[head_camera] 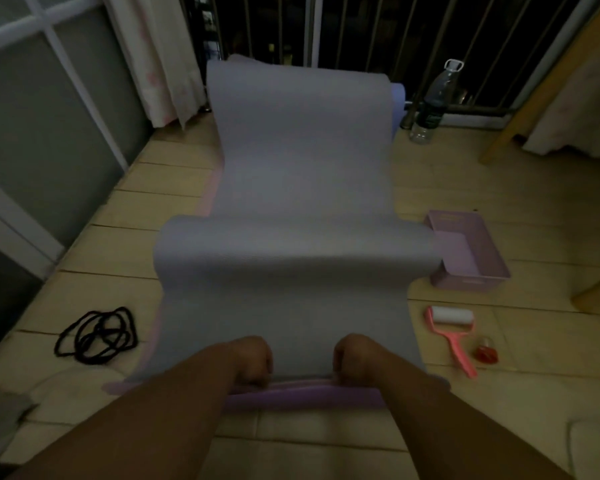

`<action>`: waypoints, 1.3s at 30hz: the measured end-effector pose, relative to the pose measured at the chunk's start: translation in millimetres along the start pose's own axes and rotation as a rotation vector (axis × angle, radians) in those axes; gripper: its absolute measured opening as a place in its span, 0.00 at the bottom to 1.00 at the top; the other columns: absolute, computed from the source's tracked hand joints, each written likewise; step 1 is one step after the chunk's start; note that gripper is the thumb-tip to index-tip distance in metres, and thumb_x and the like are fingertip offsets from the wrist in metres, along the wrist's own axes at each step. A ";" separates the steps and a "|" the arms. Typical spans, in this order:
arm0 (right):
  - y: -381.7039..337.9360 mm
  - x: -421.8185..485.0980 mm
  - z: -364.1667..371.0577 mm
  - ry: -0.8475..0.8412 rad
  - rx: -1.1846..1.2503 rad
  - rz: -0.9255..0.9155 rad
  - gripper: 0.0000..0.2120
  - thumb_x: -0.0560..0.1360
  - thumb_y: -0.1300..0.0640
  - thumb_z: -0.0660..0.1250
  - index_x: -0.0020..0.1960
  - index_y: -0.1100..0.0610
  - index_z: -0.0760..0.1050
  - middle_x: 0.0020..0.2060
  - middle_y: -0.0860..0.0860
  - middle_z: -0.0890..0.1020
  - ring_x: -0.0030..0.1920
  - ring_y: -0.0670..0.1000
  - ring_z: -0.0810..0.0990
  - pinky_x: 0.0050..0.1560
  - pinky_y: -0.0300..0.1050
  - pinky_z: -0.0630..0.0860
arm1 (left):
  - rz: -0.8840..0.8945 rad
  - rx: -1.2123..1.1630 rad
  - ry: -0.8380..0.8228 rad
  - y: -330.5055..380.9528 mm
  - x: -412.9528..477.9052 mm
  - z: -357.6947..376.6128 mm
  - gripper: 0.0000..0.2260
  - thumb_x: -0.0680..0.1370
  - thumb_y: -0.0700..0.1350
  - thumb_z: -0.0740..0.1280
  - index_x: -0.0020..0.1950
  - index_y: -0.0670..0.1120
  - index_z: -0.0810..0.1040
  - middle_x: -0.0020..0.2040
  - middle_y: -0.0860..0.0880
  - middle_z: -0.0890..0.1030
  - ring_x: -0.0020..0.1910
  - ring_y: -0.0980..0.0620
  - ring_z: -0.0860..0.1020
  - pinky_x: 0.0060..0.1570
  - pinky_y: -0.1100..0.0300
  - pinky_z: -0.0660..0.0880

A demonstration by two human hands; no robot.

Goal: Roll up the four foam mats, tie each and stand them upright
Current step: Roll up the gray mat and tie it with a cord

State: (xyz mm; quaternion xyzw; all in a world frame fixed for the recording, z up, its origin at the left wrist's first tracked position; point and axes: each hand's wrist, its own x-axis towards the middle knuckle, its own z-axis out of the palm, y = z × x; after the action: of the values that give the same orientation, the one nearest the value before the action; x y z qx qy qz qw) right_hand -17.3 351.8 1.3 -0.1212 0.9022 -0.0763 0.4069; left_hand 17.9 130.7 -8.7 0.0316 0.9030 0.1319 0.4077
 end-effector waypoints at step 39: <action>-24.2 -9.1 -33.6 0.458 -0.134 -0.114 0.26 0.72 0.35 0.67 0.65 0.46 0.74 0.64 0.50 0.77 0.67 0.54 0.72 0.67 0.51 0.61 | 0.010 0.280 0.537 -3.7 -12.1 -7.1 0.30 0.65 0.66 0.72 0.60 0.53 0.71 0.61 0.50 0.77 0.60 0.48 0.76 0.57 0.55 0.71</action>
State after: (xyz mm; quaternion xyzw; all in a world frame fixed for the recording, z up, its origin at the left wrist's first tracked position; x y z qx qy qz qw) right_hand -33.0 332.5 35.6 -0.1780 0.9656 -0.0647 0.1779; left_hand 20.8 123.7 3.6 0.0561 0.9877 0.0117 0.1452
